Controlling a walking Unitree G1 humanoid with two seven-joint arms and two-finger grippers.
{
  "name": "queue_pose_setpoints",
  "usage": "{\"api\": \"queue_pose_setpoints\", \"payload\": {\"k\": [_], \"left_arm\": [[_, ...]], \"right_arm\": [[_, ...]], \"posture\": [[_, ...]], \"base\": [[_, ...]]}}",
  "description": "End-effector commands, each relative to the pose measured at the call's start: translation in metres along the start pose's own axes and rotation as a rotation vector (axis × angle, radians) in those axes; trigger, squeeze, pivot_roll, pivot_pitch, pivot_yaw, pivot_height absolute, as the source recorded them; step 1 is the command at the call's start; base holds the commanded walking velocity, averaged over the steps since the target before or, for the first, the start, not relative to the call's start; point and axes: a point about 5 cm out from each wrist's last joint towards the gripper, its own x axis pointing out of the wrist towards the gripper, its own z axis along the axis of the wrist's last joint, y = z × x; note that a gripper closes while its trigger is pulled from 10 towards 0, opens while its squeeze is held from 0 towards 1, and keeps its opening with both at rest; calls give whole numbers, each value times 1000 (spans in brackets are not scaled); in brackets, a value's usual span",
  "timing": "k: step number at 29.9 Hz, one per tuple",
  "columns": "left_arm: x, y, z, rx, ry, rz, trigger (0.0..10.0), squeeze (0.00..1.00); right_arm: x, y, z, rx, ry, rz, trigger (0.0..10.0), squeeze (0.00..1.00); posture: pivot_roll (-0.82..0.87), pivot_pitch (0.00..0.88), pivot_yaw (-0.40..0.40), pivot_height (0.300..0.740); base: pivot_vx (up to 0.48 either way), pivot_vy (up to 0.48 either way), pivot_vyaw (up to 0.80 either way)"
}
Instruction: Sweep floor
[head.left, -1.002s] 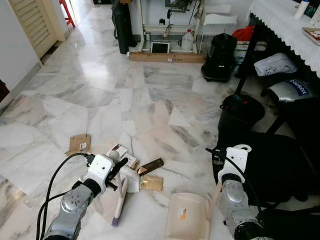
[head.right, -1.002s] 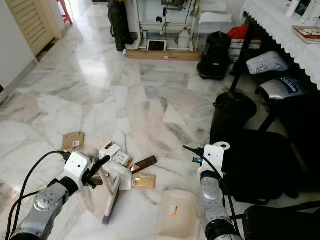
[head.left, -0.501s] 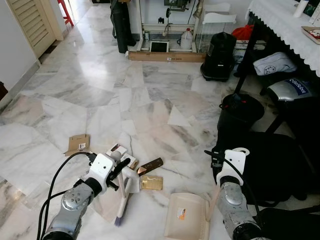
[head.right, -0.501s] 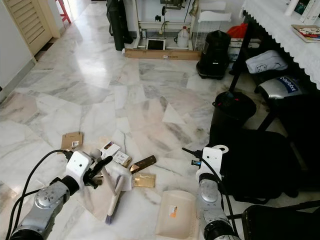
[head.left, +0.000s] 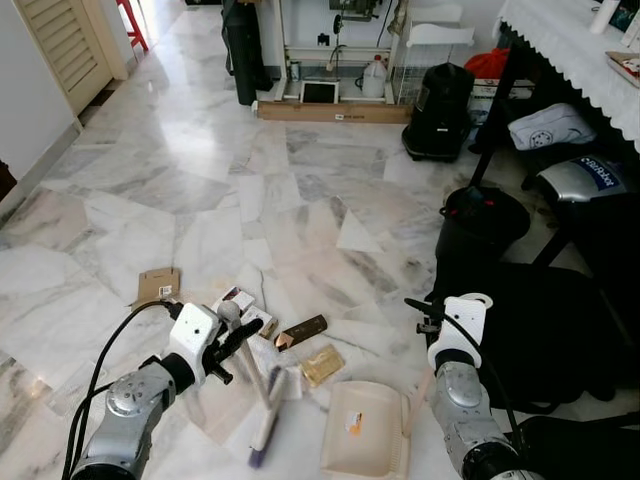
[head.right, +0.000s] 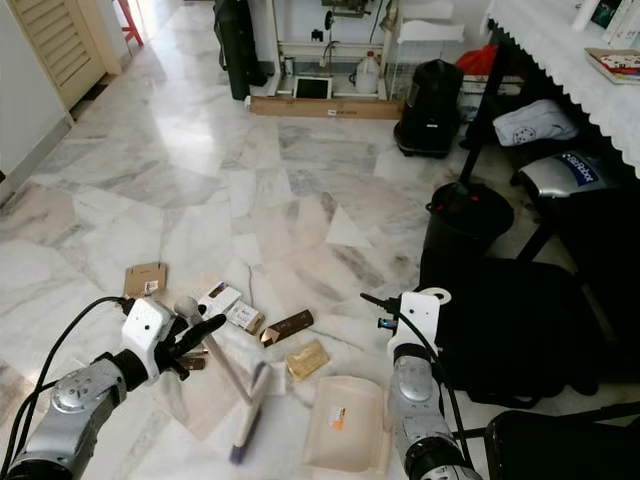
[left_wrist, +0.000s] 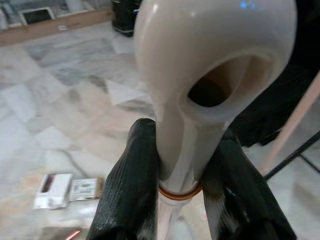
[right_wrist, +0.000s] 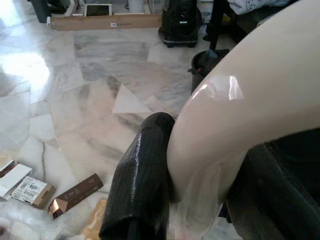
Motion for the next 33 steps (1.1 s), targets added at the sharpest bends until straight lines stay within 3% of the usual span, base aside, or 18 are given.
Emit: {"api": "queue_pose_setpoints", "payload": {"k": [1,5,7,15,23,28,33], "left_arm": [[-2,1,5,-31,-17,-28,10000,0],[-3,7,11,-28,-35,11,10000,0],[-5,16,17,19,-37,69,10000,0],[-7,27,21,112,-28,174,10000,0],[-5,28,6,197,8,280,10000,0],[0,27,3,145,-16,342,10000,0],[7,22,0,37,-68,387,10000,0]], "right_arm": [[3,4,6,12,-18,11,10000,0],[3,5,7,13,-18,13,10000,0],[3,5,6,15,-18,14,10000,0],[3,6,6,14,-16,15,10000,0],[3,7,6,15,-16,19,10000,0],[4,7,8,17,-30,31,10000,0],[3,5,8,21,-32,39,10000,0]], "posture": [[91,97,-5,740],[92,98,-4,740],[93,98,-4,740],[92,97,-3,740],[80,96,-4,740],[65,92,-4,740],[52,87,-8,740]], "base": [[0,0,0],[0,0,0],[0,0,0],[0,0,0],[0,0,0],[0,0,0],[0,0,0]]}}
